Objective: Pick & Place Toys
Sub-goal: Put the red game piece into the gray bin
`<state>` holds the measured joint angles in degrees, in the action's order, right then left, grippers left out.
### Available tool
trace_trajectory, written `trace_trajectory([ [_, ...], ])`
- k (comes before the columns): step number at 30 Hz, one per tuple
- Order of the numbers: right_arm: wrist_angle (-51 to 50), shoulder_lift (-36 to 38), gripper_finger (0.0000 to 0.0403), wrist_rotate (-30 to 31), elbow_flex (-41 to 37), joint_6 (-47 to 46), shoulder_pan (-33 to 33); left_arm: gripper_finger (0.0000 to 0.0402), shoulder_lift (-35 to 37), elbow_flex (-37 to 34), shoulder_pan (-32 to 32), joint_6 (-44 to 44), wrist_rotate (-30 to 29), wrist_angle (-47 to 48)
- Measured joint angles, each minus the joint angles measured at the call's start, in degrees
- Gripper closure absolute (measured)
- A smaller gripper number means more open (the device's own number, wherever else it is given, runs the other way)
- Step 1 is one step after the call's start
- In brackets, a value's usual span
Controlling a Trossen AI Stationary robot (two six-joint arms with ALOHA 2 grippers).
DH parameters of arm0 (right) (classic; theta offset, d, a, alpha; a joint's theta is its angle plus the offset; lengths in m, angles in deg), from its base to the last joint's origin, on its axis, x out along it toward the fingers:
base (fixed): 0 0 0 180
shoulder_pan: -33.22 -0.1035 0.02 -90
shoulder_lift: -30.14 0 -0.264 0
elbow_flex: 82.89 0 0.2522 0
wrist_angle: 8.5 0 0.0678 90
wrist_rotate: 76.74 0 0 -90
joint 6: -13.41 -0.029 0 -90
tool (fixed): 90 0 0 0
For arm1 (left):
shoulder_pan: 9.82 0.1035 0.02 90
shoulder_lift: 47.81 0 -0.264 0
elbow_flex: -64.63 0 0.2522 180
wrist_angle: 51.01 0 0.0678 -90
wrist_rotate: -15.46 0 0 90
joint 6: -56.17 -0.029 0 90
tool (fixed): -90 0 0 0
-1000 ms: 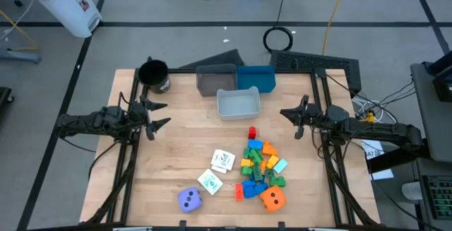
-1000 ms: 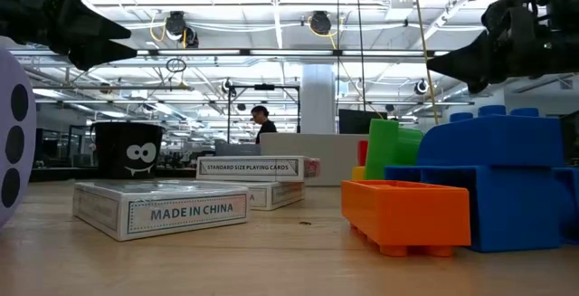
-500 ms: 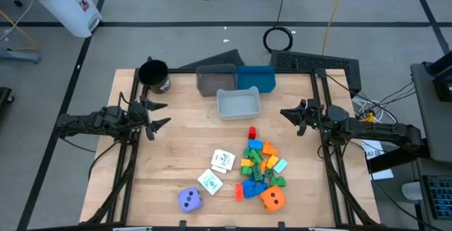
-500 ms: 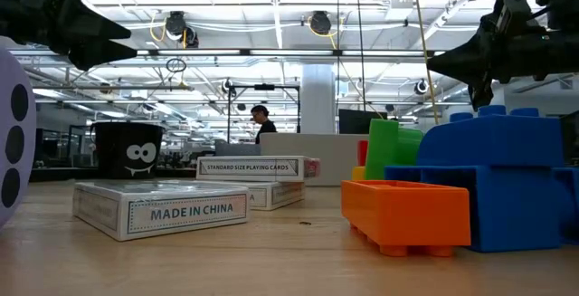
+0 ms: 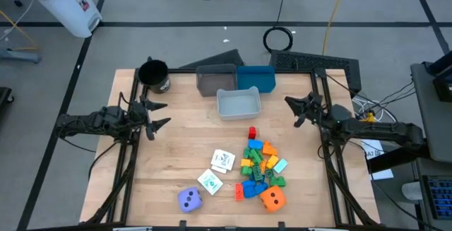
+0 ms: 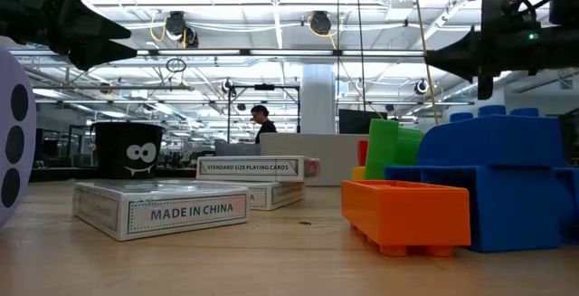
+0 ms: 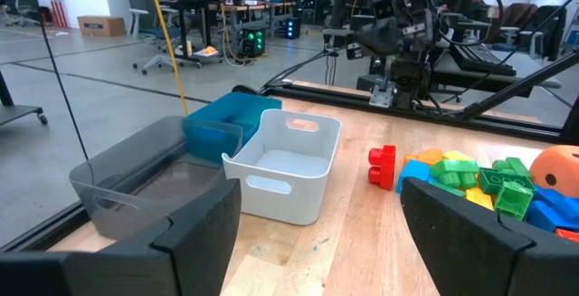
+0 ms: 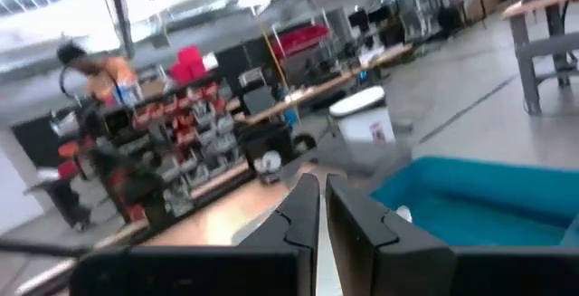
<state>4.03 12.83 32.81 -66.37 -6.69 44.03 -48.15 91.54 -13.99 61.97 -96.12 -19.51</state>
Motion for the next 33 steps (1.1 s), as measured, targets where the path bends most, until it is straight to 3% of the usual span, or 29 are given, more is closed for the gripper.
trace_trajectory([
  [3,5.6,-2.5,0.038,-2.0,0.0,-0.2,0.0,0.0091,0.0,0.0,0.0,0.0,0.0,0.0],
  [6,13.2,-6.7,0.0364,-10.2,0.0,0.7,0.0,0.0091,0.0,0.0,0.0,0.0,0.0,0.0],
  [9,20.9,-12.5,0.0327,-18.2,0.7,4.2,0.0,0.0091,0.0,0.0,0.0,0.0,0.0,0.0],
  [12,20.9,-18.7,0.0272,-21.9,2.6,6.9,-0.7,0.0092,0.0,0.0,0.0,0.0,0.0,0.0],
  [17,12.9,-30.3,0.0175,-22.7,9.0,11.7,-4.5,0.0091,0.0,0.0,0.0,0.0,0.0,0.0],
  [21,6.0,-40.6,0.0129,-22.0,14.8,14.2,-7.4,0.0091,0.0,0.0,0.0,0.0,0.0,0.0],
  [25,4.2,-49.4,0.0114,-21.0,18.3,16.5,-9.2,0.0091,0.0,0.0,0.0,0.0,0.0,0.0],
  [33,8.4,-62.9,0.0122,-21.1,20.1,20.2,-10.2,0.0091,0.0,0.0,0.0,0.0,0.1,0.0],
])
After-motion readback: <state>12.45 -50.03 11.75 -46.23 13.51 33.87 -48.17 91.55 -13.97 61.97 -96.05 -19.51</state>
